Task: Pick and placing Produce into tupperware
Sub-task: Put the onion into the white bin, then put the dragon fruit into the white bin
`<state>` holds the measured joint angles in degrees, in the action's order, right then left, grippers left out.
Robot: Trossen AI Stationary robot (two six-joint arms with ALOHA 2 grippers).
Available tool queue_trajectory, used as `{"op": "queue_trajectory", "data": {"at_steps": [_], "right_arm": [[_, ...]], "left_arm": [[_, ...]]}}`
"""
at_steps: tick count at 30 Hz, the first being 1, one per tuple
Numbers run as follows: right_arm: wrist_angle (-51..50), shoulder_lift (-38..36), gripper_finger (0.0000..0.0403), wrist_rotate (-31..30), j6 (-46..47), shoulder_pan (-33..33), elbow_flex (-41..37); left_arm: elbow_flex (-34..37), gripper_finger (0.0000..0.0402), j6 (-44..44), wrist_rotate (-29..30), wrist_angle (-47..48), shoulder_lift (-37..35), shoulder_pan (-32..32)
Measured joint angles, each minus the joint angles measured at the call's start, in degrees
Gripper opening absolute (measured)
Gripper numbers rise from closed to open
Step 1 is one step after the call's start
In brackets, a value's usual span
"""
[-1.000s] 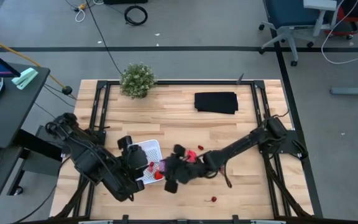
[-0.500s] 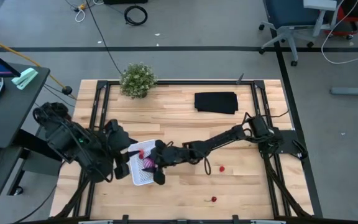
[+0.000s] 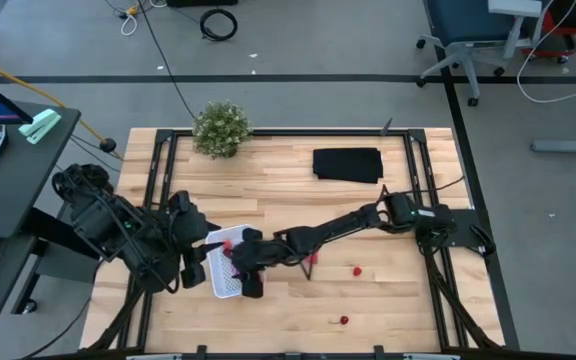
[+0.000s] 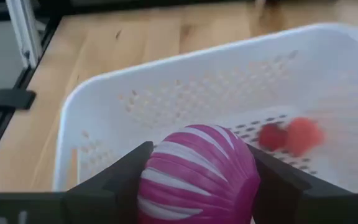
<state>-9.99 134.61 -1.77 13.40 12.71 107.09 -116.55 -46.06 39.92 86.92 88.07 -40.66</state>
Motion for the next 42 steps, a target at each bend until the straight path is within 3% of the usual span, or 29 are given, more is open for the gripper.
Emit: {"op": "queue_trajectory", "data": {"at_steps": [8, 18, 22, 26, 36, 42], "right_arm": [[-7.12, 6.23, 0.0243, 3.22, -5.14, -2.02, 12.21], [-12.21, 8.21, 0.0269, 3.25, -4.31, -5.03, 14.93], [-12.25, 4.35, 0.0266, 3.38, -4.39, -5.37, 14.84], [-16.23, -4.41, 0.0257, 3.34, -4.31, -4.73, 14.98], [-45.62, -23.47, 0.0237, 2.69, 0.15, 3.05, 14.84], [-54.44, -27.03, 0.0233, -13.23, 11.31, 11.72, 9.66]], "left_arm": [[0.02, 0.0162, -0.65, -0.02, -0.12, 0.00, -0.02], [0.02, 0.0162, -1.33, -0.02, -0.10, 0.00, -0.07], [0.02, 0.0162, -1.33, -0.04, -0.07, 0.00, -0.09], [0.02, 0.0162, -1.33, -0.04, -0.05, 0.00, -0.09], [0.02, 0.0162, -1.31, -0.03, -0.07, 0.02, -0.09], [0.02, 0.0162, -1.33, -0.02, -0.05, 0.02, -0.07]]}}
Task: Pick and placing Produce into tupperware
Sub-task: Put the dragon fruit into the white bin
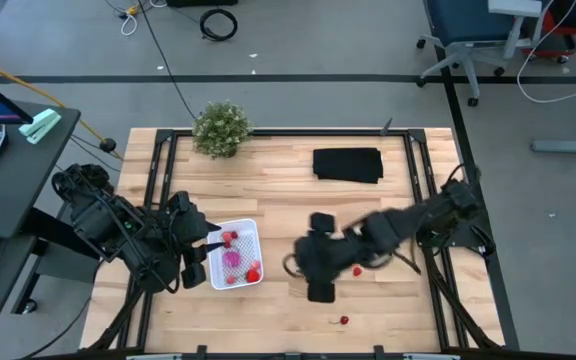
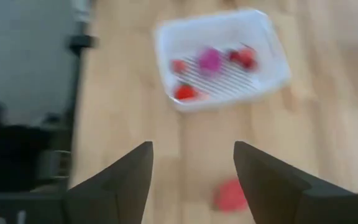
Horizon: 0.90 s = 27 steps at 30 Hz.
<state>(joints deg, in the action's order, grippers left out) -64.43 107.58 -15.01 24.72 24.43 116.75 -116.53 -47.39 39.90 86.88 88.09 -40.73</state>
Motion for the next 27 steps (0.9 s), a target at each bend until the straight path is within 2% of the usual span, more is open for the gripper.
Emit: {"op": "queue_trajectory", "data": {"at_steps": [2, 4, 10, 13, 18, 27], "right_arm": [[-2.31, -0.94, 0.0232, -6.41, 6.61, 2.40, -3.12], [-3.06, -1.14, 0.0233, -10.25, 13.99, 4.37, -7.69], [3.96, -1.19, 0.0233, -12.36, 26.02, 6.11, -22.91], [11.54, -0.47, 0.0234, -12.88, 28.68, 5.37, -30.45], [22.91, -0.39, 0.0236, -18.70, 31.19, 3.04, -40.60], [26.68, -0.38, 0.0236, -18.06, 36.20, -2.11, -46.02]], "left_arm": [[0.00, 0.0162, -0.37, 0.01, -0.01, 0.00, 0.00], [0.00, 0.0162, -1.28, 0.01, -0.01, 0.00, 0.00], [0.00, 0.0162, -1.43, 0.02, -0.01, 0.00, 0.00], [0.00, 0.0162, -1.41, 0.04, -0.01, 0.00, 0.00], [0.00, 0.0162, -1.40, 0.04, -0.01, 0.00, 0.00], [0.01, 0.0162, -1.38, 0.07, -0.01, 0.02, 0.00]]}}
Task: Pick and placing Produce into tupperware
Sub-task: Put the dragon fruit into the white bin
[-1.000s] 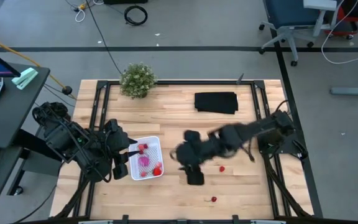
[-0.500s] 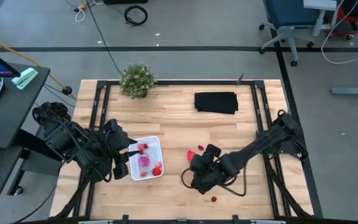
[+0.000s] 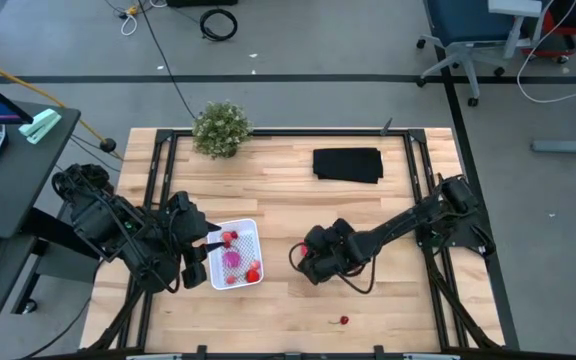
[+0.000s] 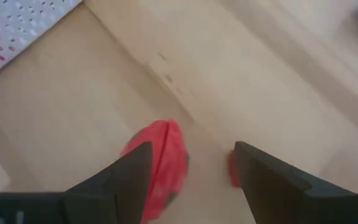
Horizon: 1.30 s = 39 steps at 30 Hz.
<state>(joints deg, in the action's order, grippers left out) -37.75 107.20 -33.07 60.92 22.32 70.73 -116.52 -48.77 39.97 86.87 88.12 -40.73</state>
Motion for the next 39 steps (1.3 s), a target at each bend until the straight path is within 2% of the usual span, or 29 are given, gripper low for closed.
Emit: {"op": "queue_trajectory", "data": {"at_steps": [11, 24, 34, 39], "right_arm": [[4.37, 0.00, 0.0236, 4.98, 1.20, -0.72, -0.82], [5.48, 0.00, 0.0235, 5.07, 2.35, -0.04, -0.82], [8.21, 5.20, 0.0236, 4.23, 2.21, -0.01, -0.54], [9.55, 5.40, 0.0238, 4.27, 2.32, 0.06, -0.58]], "left_arm": [[-0.01, 0.0162, 0.04, 0.00, 0.00, 0.00, 0.00], [-0.01, 0.0162, 0.00, 0.00, -0.02, 0.00, 0.00], [-0.01, 0.0162, -0.04, 0.00, -0.01, 0.00, 0.00], [-0.01, 0.0162, -0.04, 0.00, 0.00, 0.00, 0.00]]}}
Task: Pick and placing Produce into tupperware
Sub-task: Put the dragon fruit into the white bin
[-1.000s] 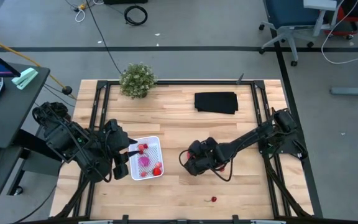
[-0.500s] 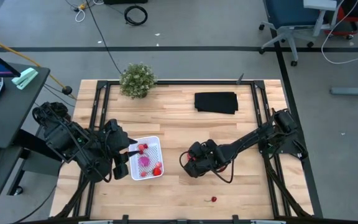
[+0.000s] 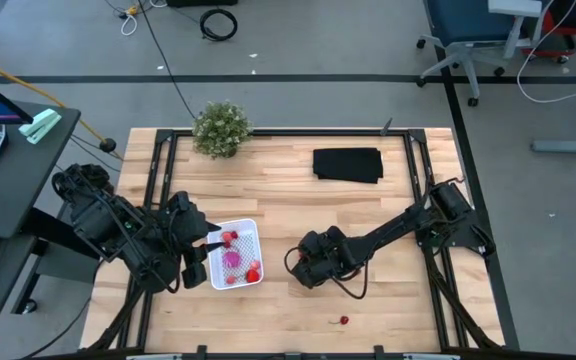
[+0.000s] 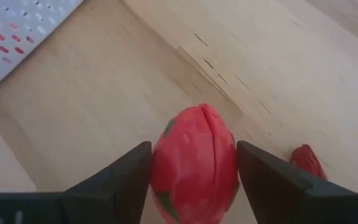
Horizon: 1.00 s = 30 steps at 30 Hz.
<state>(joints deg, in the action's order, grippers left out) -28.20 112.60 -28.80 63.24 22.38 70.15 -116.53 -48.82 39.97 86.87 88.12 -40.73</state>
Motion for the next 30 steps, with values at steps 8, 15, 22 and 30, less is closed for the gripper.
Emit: {"op": "queue_trajectory", "data": {"at_steps": [8, 15, 22, 30], "right_arm": [[0.43, 0.45, 0.0238, -1.52, -0.27, 1.24, -0.09], [1.17, 0.52, 0.0240, -1.49, -1.45, 1.80, -0.20], [1.57, 0.65, 0.0254, -0.37, -3.97, 1.78, -0.24], [2.05, 0.87, 0.0277, 2.88, -4.83, 1.67, -0.33]], "left_arm": [[0.00, 0.0162, 0.00, -0.02, 0.00, 0.00, -0.02], [0.00, 0.0162, 0.00, 0.00, 0.00, 0.00, 0.00], [0.00, 0.0162, -0.02, 0.00, 0.00, 0.00, 0.00], [0.00, 0.0162, -0.02, -0.01, 0.00, 0.00, 0.00]]}}
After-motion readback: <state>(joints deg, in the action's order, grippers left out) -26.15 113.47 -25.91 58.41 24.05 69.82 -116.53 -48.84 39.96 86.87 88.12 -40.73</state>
